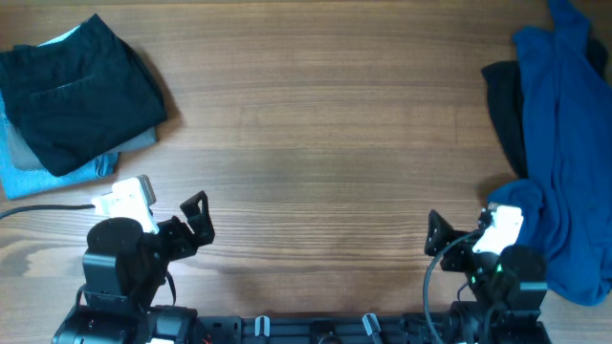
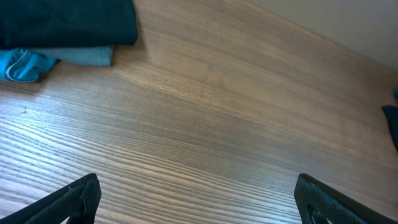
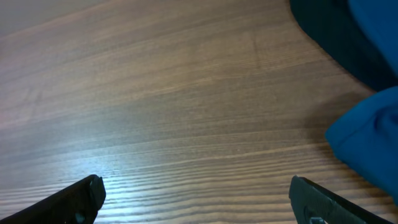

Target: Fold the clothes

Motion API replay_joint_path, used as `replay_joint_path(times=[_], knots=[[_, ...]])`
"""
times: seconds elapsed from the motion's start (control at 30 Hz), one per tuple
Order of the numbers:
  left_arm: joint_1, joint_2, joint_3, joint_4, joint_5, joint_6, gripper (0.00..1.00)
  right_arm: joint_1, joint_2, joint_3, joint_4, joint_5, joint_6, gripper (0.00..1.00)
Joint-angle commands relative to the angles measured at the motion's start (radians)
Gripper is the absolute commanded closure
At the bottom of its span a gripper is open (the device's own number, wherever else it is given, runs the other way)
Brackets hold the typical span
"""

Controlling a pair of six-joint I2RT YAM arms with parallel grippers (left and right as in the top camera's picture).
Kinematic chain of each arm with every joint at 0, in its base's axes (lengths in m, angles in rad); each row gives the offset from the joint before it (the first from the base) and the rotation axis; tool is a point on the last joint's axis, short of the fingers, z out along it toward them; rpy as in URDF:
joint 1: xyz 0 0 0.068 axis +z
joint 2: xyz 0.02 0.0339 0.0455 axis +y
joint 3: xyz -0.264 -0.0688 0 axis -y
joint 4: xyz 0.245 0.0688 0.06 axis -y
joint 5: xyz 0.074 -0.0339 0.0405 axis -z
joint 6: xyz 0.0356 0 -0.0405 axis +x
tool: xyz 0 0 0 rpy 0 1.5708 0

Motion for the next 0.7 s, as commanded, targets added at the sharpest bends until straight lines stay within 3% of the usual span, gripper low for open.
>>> replay_joint_path(times=[0.0,0.13,0.23,0.47,0.57,0.63,0.67], knots=[[-0.005,-0.005,-0.005,0.002,-0.013,-0.013,0.00,0.005,-0.085,-0.009,-0.031,0.035,0.009,0.00],[-0.005,-0.005,-0.005,0.002,-0.013,-0.013,0.00,0.005,-0.095,-0.018,0.124,0.084,-0.030,0.00],[-0.005,-0.005,-0.005,0.002,-0.013,-0.013,0.00,0.005,-0.095,-0.090,0.387,0.065,-0.137,0.00],[-0.005,-0.005,-0.005,0.002,-0.013,-0.013,0.00,0.005,-0.095,-0.349,0.909,0.016,-0.161,0.00],[-0.005,-0.005,-0.005,0.002,-0.013,-0.013,0.00,0.008,-0.096,-0.354,0.919,0.013,-0.270,0.00],[-0.005,-0.005,-0.005,0.002,-0.013,-0.013,0.00,0.008,-0.096,-0.354,0.836,-0.026,-0.318,0.00],[-0.005,-0.005,-0.005,0.002,-0.013,-0.013,0.00,0.009,-0.095,-0.354,0.814,-0.028,-0.288,0.00]])
